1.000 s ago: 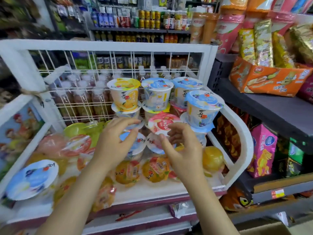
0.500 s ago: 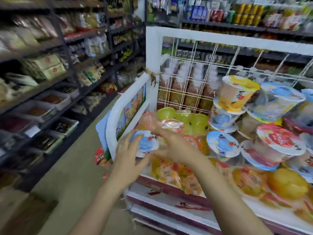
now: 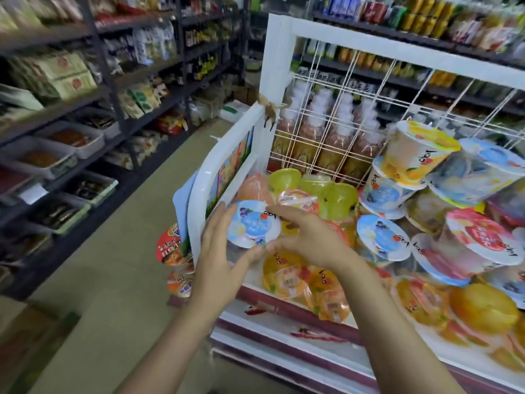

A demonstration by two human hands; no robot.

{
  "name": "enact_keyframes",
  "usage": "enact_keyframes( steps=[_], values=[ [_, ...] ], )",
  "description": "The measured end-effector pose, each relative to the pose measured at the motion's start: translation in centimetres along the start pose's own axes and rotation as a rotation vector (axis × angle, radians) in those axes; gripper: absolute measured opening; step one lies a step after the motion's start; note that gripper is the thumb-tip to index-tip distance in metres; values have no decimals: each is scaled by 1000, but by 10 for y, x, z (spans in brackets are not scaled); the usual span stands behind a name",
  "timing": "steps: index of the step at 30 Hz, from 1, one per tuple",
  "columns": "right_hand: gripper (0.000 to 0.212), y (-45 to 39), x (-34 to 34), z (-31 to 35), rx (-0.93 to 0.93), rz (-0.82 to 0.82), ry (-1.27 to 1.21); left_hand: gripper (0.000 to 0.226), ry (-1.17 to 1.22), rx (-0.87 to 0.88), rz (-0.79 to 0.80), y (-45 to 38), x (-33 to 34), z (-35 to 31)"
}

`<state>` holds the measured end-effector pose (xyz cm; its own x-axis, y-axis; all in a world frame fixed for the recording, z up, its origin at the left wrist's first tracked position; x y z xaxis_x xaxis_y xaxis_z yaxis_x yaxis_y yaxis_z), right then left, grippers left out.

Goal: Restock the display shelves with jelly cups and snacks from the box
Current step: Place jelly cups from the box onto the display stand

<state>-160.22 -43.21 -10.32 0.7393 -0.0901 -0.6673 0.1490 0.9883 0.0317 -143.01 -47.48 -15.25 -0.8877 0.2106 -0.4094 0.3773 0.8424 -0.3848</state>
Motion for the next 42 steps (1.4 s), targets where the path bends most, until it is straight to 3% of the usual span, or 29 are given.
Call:
enact_keyframes(
  steps=[4, 8, 15, 18, 20, 23, 29, 42],
  values=[
    [72, 14, -20, 8, -19, -127, -285, 81, 91, 109, -63, -17, -8, -28],
    [68, 46, -52, 6, -78, -304, -533, 79, 262, 141, -3, -32, 11, -69],
    [68, 127, -109, -57, -43, -663, -554, 78, 378, 259, 289, -42, 114, -129],
    [57, 152, -118, -87, 13, -779, -521, 73, 335, 324, 396, -38, 159, -145],
    [48, 157, -116, -95, 28, -802, -344, 64, 252, 334, 433, -37, 181, -141],
    [50, 158, -109, -93, 40, -808, -127, 60, 138, 361, 454, -35, 189, -134],
    [61, 161, -102, -99, 30, -814, -21, 47, 65, 294, 518, -31, 177, -134],
    [62, 147, -108, -111, 35, -849, -74, 60, -161, 303, 564, -44, 182, -134]
  ],
)
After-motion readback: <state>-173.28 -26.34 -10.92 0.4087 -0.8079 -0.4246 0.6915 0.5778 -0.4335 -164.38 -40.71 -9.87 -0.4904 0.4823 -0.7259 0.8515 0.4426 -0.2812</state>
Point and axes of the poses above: each hand's wrist, its own y-axis away from the middle knuckle, its own x-axis out of the palm, z = x × y, the point moved 5 cm from there along -y, towards the middle knuckle, and after that the axes turned 7 degrees about -y, right-handed, at the moved point
